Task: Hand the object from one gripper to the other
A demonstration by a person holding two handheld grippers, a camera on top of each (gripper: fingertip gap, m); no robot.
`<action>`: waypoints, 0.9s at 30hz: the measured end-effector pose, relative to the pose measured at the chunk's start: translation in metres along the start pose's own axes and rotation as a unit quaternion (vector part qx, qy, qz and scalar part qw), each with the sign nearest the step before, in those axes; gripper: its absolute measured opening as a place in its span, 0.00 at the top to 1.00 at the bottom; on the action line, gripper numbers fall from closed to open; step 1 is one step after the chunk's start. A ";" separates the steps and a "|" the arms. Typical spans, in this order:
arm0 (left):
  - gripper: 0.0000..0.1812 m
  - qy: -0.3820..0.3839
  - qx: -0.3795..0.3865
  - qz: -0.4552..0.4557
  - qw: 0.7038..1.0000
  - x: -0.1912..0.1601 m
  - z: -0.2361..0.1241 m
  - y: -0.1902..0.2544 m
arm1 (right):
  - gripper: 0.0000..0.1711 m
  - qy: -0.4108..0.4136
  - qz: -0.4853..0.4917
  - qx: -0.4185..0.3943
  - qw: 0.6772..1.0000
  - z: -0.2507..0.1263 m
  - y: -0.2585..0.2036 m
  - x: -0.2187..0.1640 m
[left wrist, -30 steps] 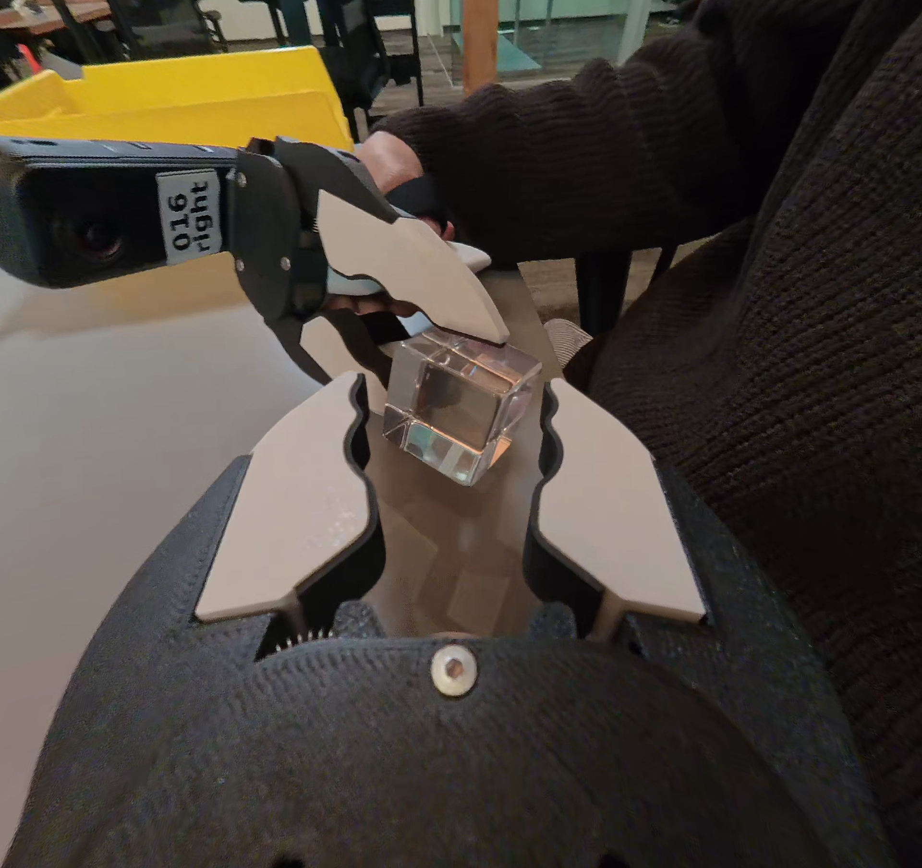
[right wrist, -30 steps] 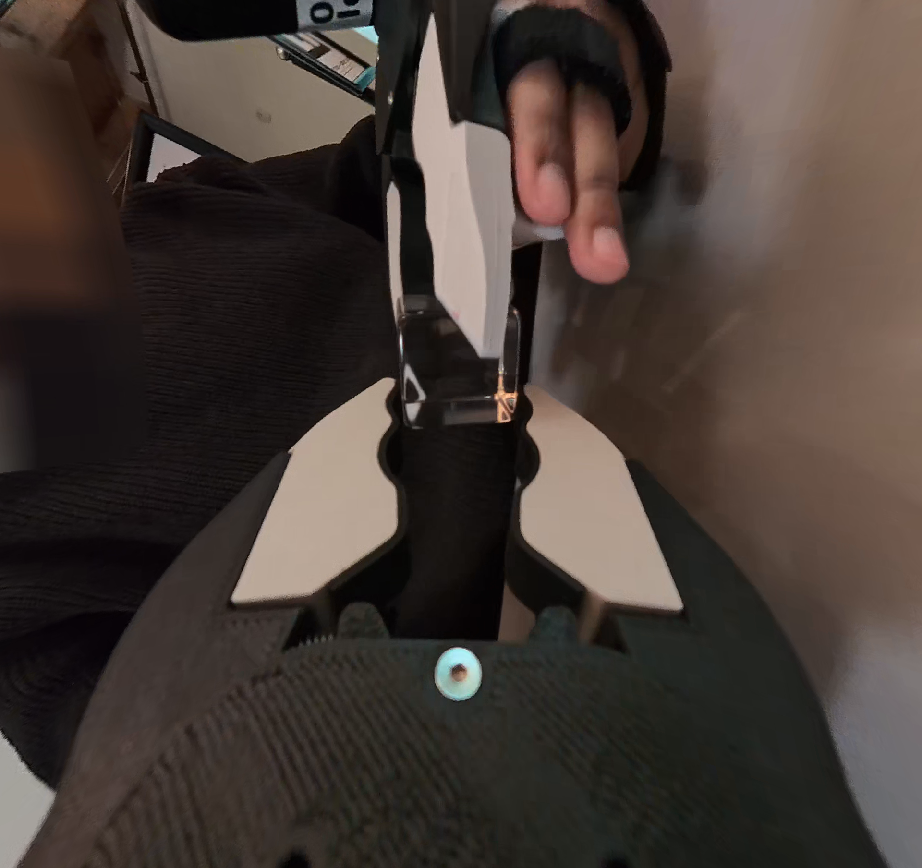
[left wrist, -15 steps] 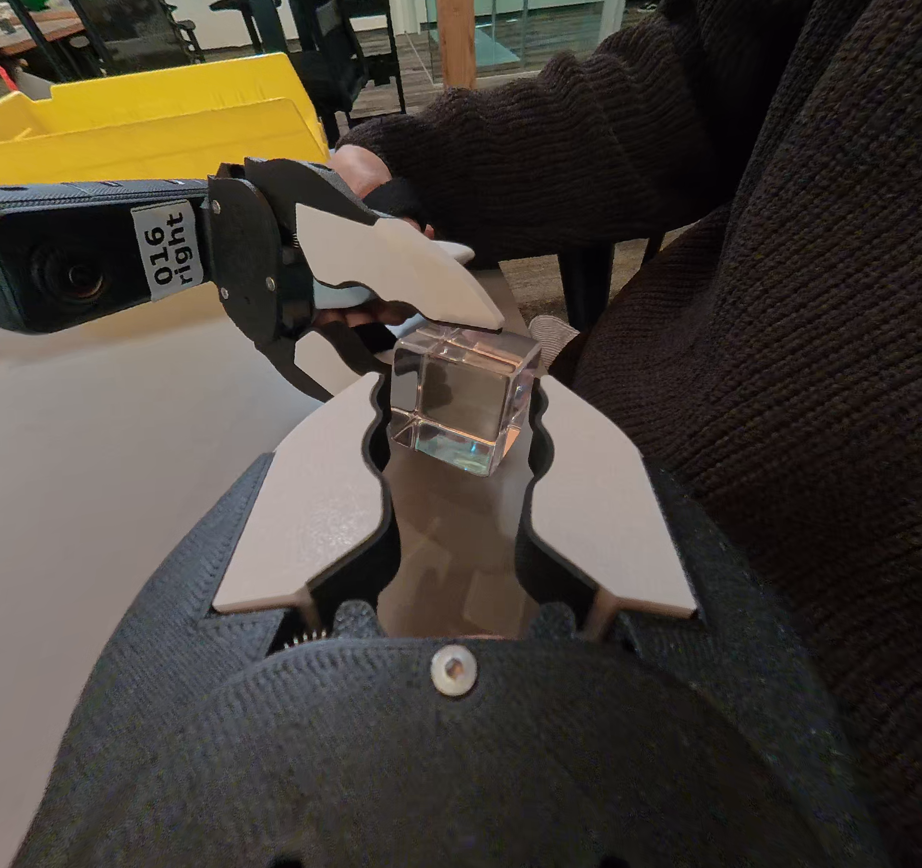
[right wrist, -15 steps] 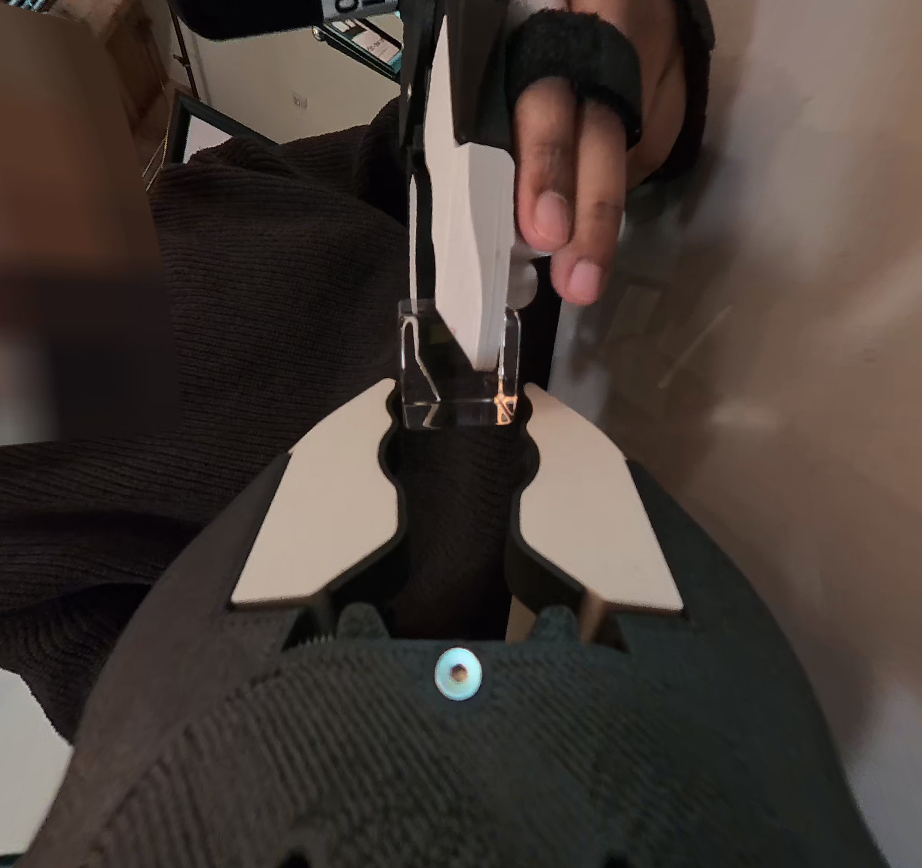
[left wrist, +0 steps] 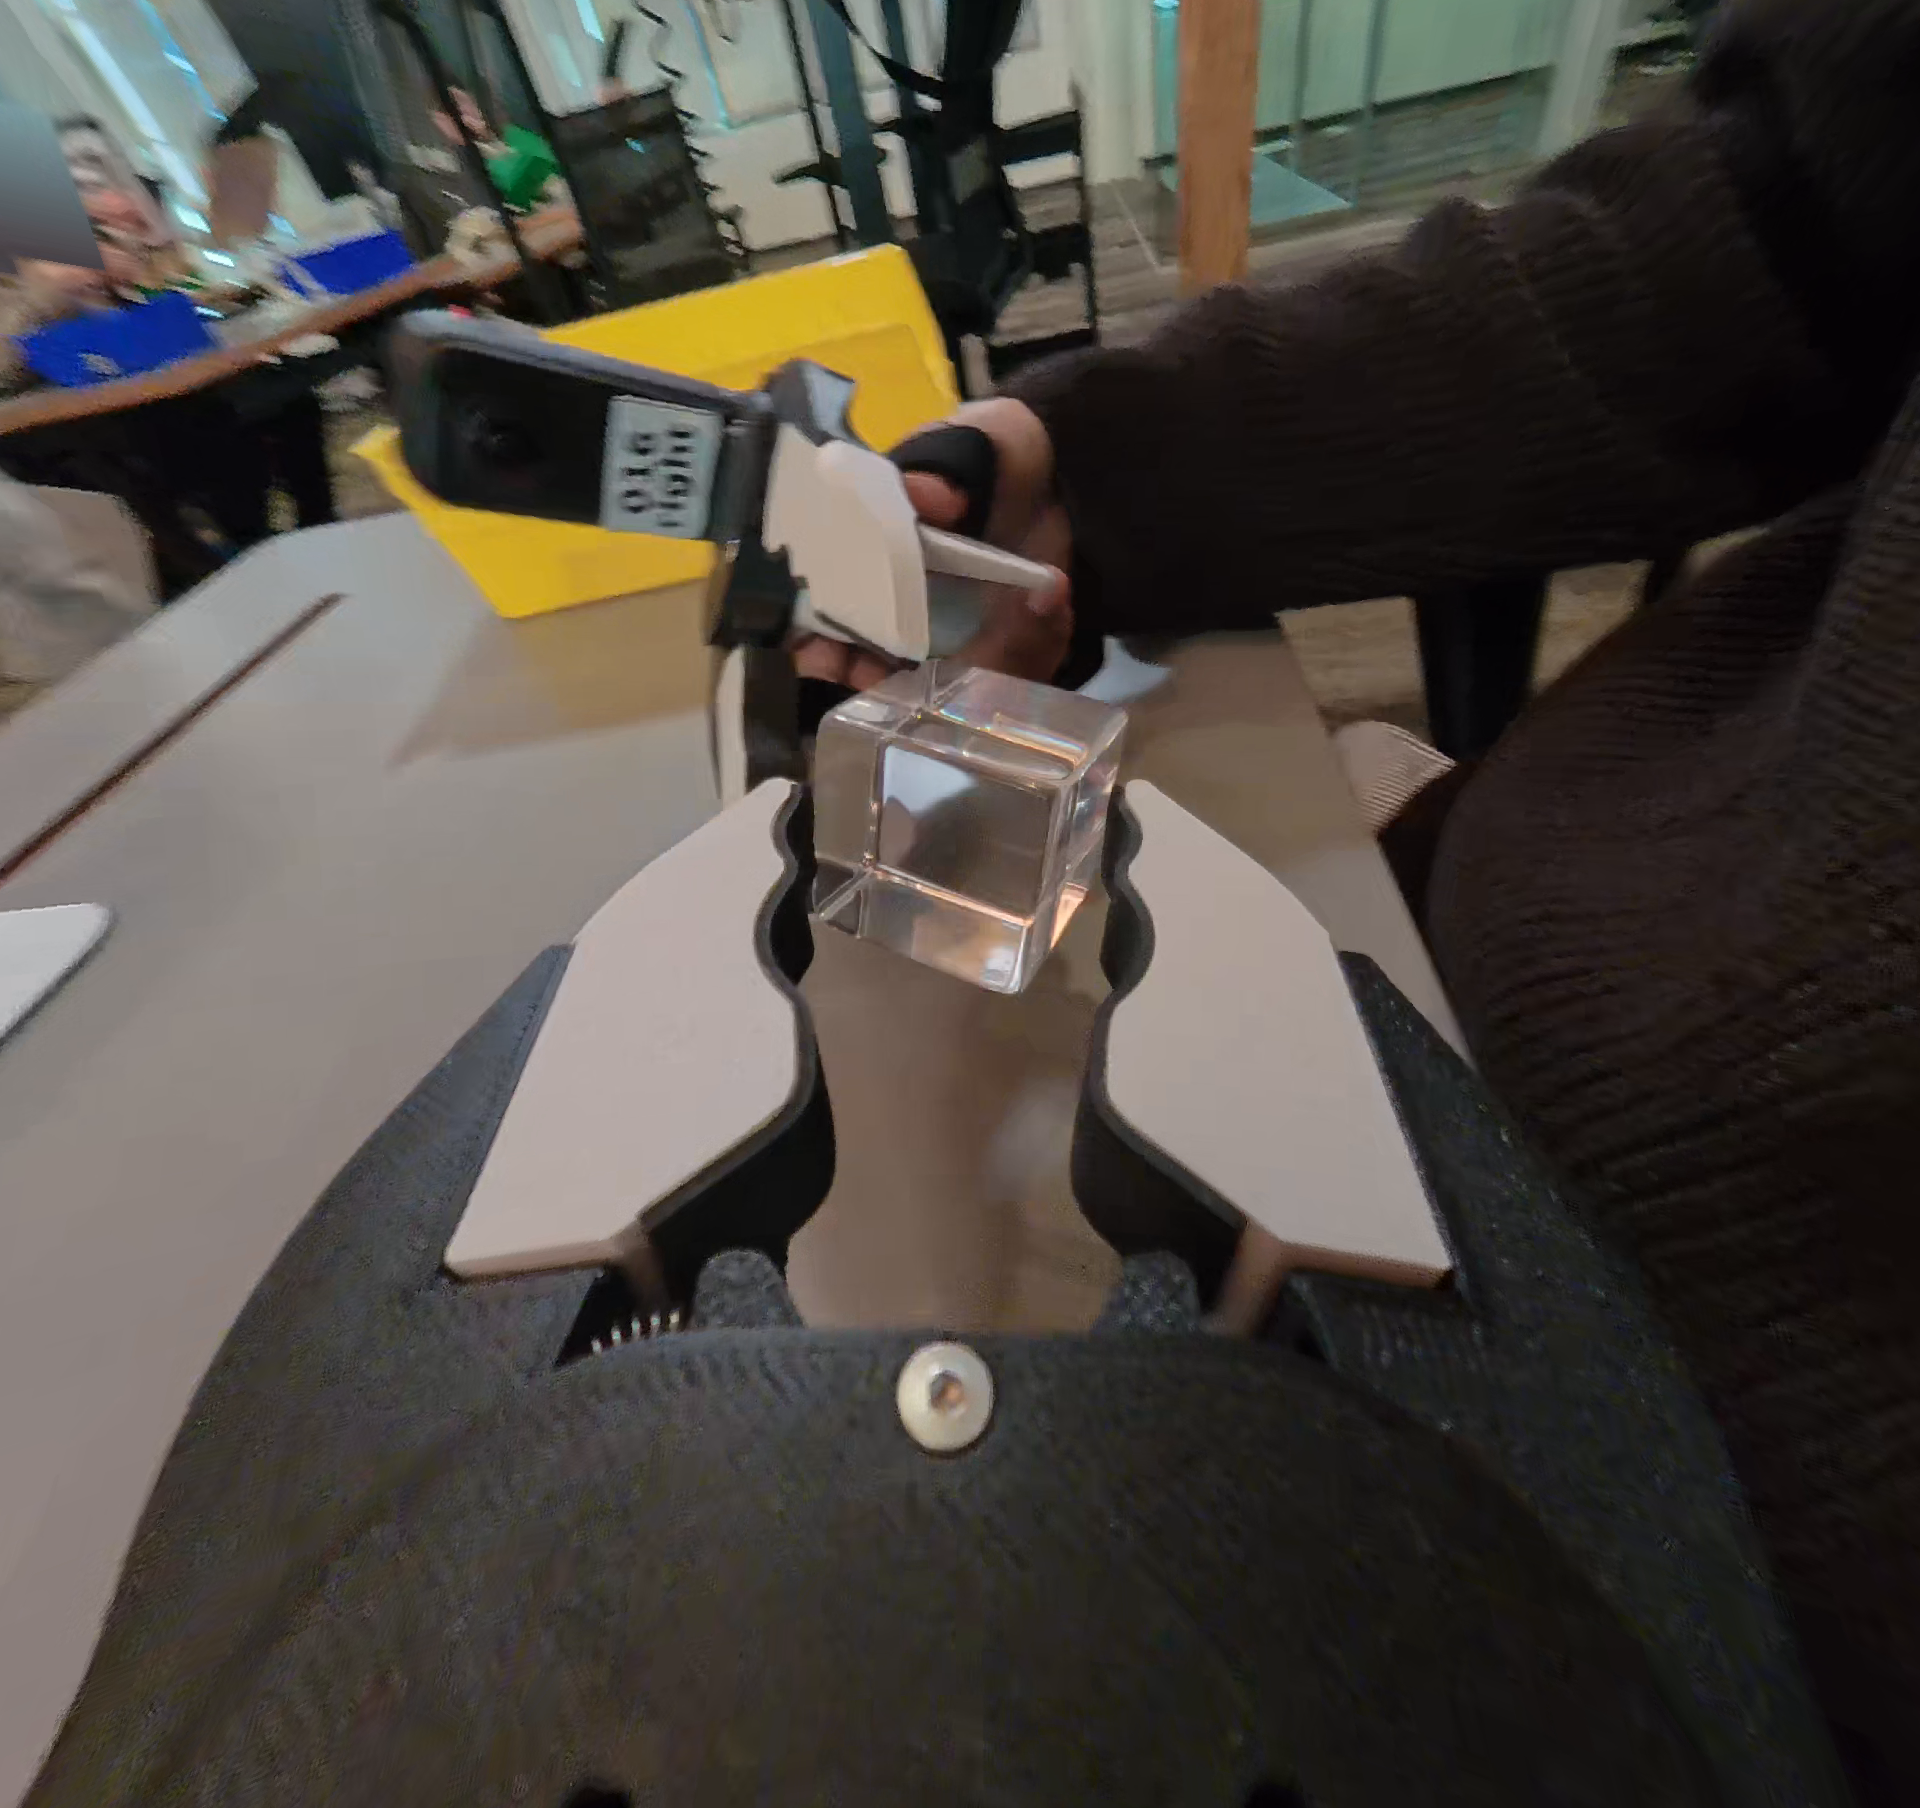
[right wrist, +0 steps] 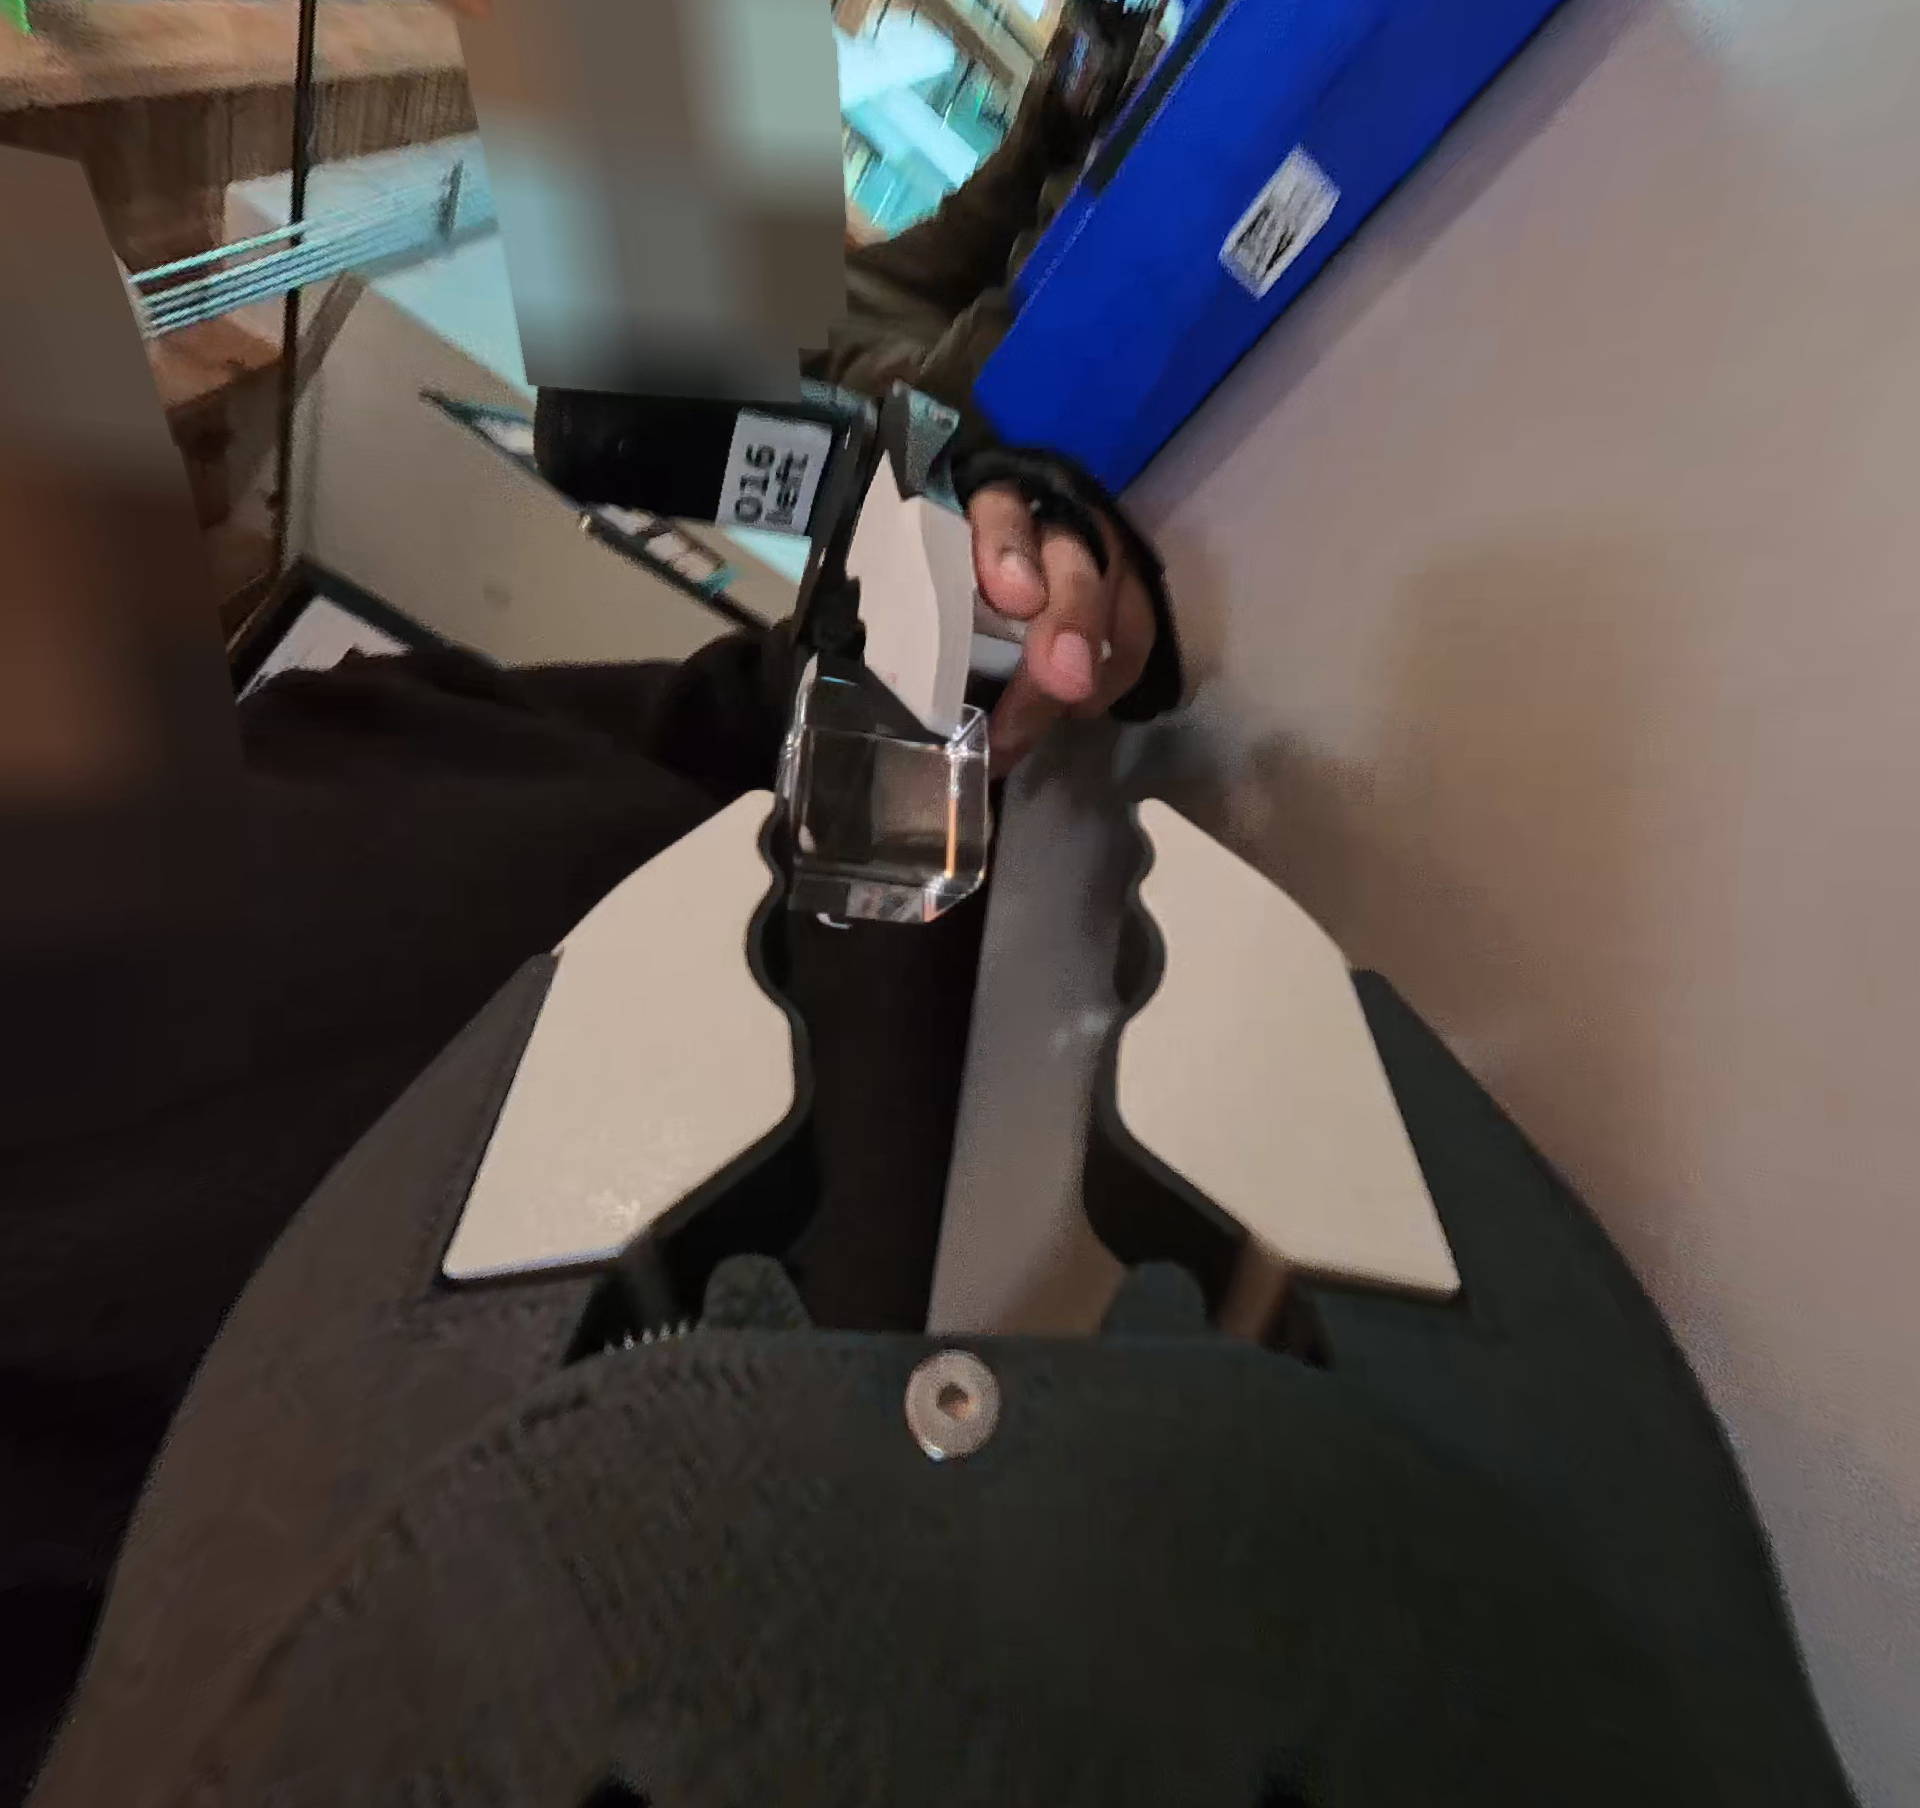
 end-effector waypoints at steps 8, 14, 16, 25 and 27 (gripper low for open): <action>0.70 0.000 0.231 0.085 0.969 0.005 -0.021 -0.038 | 0.59 0.180 -0.129 -0.169 0.960 -0.031 0.003 0.037; 0.70 -0.043 0.316 0.126 0.939 0.003 -0.025 -0.048 | 0.60 0.224 -0.159 -0.249 0.929 -0.024 -0.004 0.041; 0.70 -0.070 0.327 0.129 0.934 -0.002 -0.024 -0.050 | 0.60 0.202 -0.182 -0.276 0.922 -0.010 -0.007 0.038; 0.70 -0.178 0.357 0.192 0.896 -0.011 -0.010 -0.046 | 0.60 0.185 -0.142 -0.299 0.926 0.026 -0.012 0.025; 0.70 -0.204 0.357 0.210 0.887 -0.013 -0.005 -0.043 | 0.61 0.172 -0.135 -0.307 0.926 0.030 -0.009 0.023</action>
Point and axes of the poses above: each gripper's, where its closed fingertips meet, z out along the fingers, x out of its top, y = z × x across the jaws, the point moved 6 cm from there along -z, back along the fingers, and after that the axes turned 3 degrees about -x, right-handed, at the moved point
